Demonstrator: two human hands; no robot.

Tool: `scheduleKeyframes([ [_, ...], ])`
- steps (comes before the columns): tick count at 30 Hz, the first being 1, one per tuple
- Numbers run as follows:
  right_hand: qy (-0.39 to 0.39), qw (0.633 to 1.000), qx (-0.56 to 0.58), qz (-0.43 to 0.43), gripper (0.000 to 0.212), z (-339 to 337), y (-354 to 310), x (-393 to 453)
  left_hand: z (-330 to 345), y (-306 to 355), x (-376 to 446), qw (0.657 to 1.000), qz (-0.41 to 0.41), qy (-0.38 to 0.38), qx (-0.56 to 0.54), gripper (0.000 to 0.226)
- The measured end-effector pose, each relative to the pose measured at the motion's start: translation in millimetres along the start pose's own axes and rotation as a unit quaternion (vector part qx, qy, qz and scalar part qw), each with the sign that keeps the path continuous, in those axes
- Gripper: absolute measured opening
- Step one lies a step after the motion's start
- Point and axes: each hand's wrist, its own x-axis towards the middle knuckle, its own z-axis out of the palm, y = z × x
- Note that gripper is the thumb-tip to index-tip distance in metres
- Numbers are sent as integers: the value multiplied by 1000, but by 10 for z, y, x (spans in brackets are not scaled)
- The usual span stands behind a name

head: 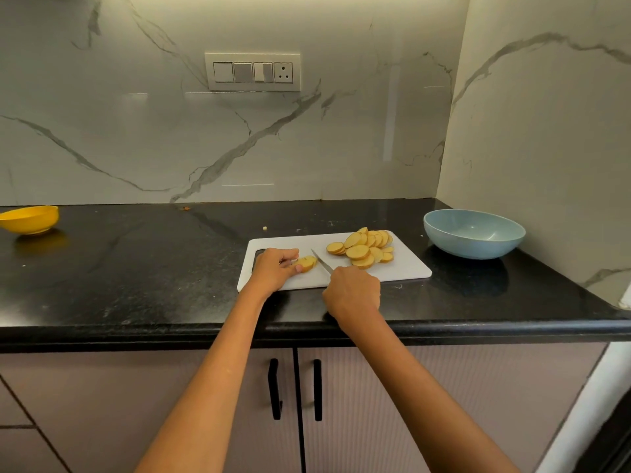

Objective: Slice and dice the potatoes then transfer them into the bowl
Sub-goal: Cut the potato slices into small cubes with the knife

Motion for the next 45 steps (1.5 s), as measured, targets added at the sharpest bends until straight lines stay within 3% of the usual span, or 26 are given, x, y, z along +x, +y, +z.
scheduleKeyframes([
  [9,39,995,-71,-65,23,37,-56,-49,5,2,-14,1000,1,-5,-9,45],
  [16,27,999,-25,-40,24,17,-55,-74,12,-15,-7,1000,24,-1,8,34],
  [34,-21,999,30,-15,27,-108,-155,-119,-17,-47,60,1000,11,5,23,39],
  [39,-30,999,18,-19,26,-80,-215,-29,-28,-57,70,998,40,-18,47,5],
  [45,-71,997,21,-36,29,-101,-189,73,-33,-74,101,996,58,-19,63,13],
])
